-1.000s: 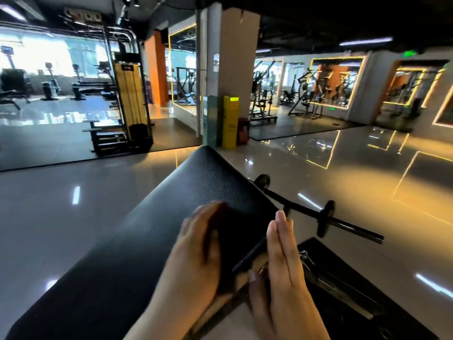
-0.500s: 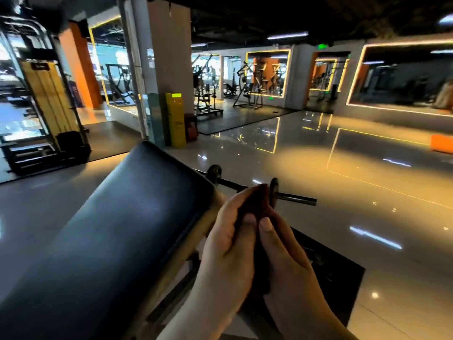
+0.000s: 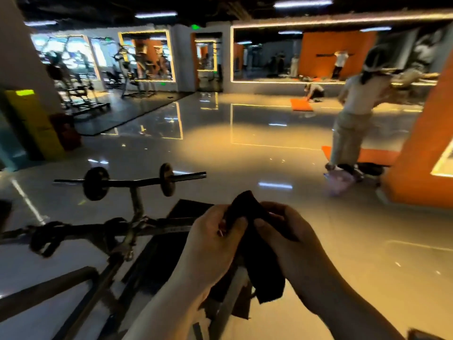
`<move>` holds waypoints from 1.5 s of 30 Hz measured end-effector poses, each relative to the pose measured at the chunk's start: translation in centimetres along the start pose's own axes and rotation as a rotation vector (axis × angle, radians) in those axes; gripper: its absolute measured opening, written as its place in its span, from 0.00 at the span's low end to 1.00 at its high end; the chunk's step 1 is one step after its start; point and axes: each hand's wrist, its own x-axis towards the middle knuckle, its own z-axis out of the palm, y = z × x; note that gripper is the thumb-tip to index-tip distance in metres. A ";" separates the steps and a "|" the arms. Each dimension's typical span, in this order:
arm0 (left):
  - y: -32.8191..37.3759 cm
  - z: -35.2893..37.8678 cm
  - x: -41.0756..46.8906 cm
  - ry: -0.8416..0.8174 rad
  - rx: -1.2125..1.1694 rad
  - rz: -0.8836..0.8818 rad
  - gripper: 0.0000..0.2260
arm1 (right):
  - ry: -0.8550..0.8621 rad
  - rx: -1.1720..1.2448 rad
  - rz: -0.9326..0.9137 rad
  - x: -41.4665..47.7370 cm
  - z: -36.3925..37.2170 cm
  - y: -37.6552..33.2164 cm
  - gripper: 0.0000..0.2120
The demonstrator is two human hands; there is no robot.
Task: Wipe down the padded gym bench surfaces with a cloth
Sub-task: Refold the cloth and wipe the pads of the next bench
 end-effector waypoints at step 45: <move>-2.6 43.7 -20.3 -1.844 0.421 0.735 0.07 | 1.354 -0.103 0.666 -38.6 -19.4 21.3 0.04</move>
